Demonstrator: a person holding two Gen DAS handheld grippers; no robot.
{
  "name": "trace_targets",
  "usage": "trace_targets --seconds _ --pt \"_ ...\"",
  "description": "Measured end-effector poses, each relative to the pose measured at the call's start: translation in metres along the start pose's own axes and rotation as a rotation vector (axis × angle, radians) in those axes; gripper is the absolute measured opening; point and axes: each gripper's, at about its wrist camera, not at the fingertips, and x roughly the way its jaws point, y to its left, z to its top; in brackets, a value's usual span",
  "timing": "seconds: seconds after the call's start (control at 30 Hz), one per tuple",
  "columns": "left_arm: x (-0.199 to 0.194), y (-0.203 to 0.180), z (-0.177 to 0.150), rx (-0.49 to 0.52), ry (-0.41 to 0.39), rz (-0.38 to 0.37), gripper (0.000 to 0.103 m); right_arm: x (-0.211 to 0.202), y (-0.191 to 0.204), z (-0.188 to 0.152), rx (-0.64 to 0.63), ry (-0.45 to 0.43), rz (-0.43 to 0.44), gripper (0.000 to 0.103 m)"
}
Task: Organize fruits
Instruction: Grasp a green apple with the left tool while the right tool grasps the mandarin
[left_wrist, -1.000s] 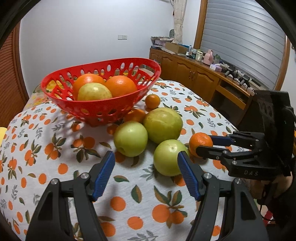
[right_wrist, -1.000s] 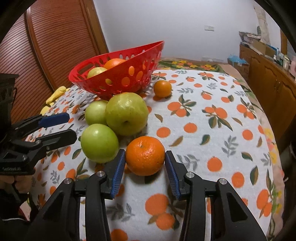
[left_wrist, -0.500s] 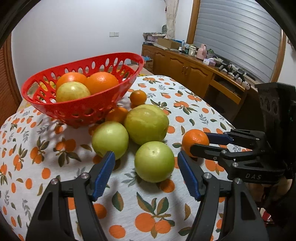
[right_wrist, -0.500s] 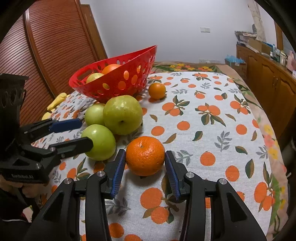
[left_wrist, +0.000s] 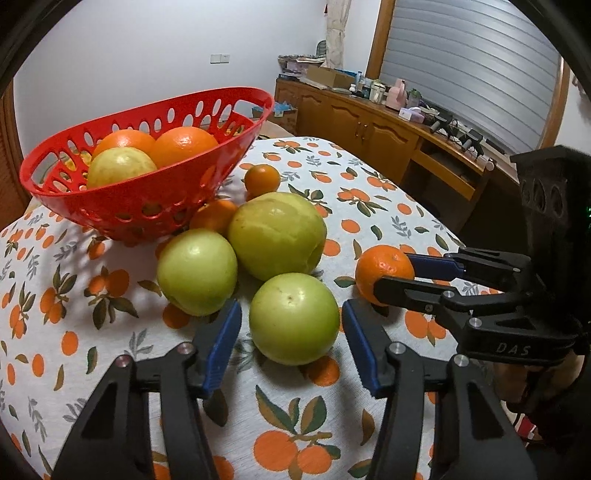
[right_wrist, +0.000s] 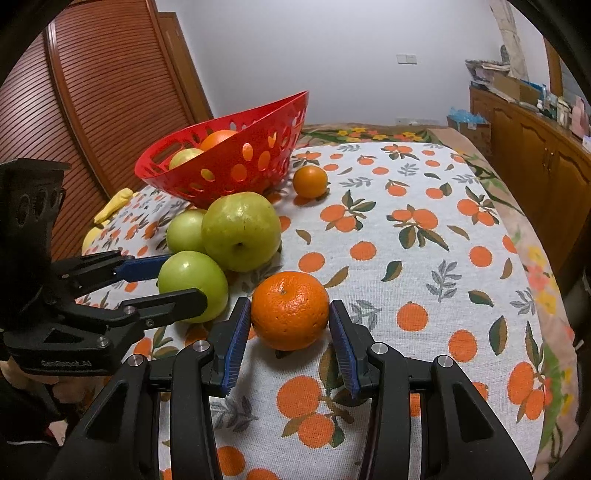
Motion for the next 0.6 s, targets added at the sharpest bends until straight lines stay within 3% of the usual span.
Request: trace_targets --seconds 0.3,0.6 --pt "0.004 0.002 0.000 -0.013 0.019 -0.015 0.050 0.000 0.001 -0.001 -0.006 0.000 0.003 0.043" --pt "-0.021 0.009 0.000 -0.022 -0.029 -0.005 0.050 0.000 0.005 -0.001 -0.022 -0.003 0.008 0.043"
